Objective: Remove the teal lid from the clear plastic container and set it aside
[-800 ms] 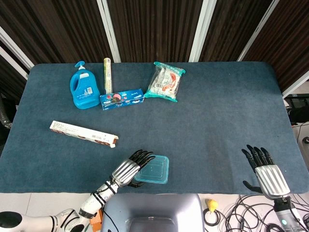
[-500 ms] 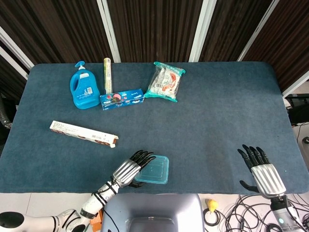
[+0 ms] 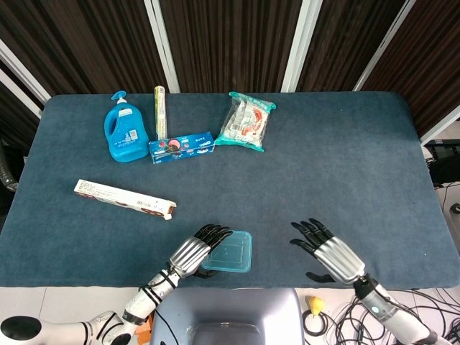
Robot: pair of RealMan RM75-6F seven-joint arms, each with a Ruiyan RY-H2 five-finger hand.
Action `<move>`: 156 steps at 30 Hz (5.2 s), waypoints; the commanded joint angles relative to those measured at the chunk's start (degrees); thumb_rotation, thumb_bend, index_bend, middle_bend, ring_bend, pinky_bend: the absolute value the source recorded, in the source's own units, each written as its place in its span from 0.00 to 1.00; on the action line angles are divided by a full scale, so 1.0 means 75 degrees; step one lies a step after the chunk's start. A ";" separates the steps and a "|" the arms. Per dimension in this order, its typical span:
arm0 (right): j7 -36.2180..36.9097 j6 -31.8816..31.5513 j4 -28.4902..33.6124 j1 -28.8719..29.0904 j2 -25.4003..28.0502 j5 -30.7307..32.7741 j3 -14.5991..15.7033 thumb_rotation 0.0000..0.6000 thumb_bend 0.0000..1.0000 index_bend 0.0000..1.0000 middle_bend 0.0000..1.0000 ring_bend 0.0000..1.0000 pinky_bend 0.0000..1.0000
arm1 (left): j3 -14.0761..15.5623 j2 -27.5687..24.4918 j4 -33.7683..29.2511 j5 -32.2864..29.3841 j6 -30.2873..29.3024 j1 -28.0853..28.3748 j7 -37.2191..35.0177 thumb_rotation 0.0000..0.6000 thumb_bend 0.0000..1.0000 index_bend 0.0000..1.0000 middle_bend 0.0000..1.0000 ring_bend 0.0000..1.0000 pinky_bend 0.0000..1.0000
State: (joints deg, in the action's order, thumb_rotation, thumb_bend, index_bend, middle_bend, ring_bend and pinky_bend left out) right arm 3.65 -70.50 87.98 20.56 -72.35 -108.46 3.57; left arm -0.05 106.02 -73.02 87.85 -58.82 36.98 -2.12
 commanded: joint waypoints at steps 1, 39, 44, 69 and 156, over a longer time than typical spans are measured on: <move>0.0244 0.0097 -0.0455 0.0426 -0.0571 -0.0539 0.0101 1.00 0.10 0.37 0.00 0.00 0.00 | 0.0008 0.0004 -0.0006 -0.0010 0.0009 -0.0010 0.0003 1.00 0.28 0.05 0.19 0.10 0.17; -0.0690 -0.0331 -0.2297 0.1139 -0.3425 -0.0116 -0.0046 1.00 0.19 0.53 0.05 0.00 0.00 | 0.0019 0.0077 -0.0014 -0.0056 0.0045 -0.0080 -0.0046 1.00 0.28 0.04 0.19 0.10 0.17; -0.0810 -0.0271 -0.2305 0.1180 -0.3530 0.0018 -0.0032 1.00 0.19 0.53 0.05 0.00 0.00 | 0.0018 0.0056 -0.0037 -0.0045 0.0042 -0.0079 -0.0054 1.00 0.28 0.04 0.19 0.10 0.17; -0.0956 -0.0298 -0.2033 0.1312 -0.3570 0.0408 -0.0008 1.00 0.19 0.54 0.05 0.00 0.00 | 0.0016 0.0003 -0.0049 -0.0051 0.0084 -0.0069 -0.0078 1.00 0.28 0.04 0.19 0.10 0.17; -0.0819 -0.1383 -0.2742 0.1687 -0.3982 -0.0023 -0.0034 1.00 0.50 0.76 0.20 0.02 0.01 | -0.0021 0.0116 0.0045 0.0605 -0.0901 -0.0180 -0.1170 1.00 0.29 0.00 0.00 0.00 0.00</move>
State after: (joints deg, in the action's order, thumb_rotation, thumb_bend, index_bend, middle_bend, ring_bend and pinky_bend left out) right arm -2.39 -80.79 67.49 33.19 -102.25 -108.54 3.32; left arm -0.17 106.80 -72.79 92.35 -65.46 35.67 -10.87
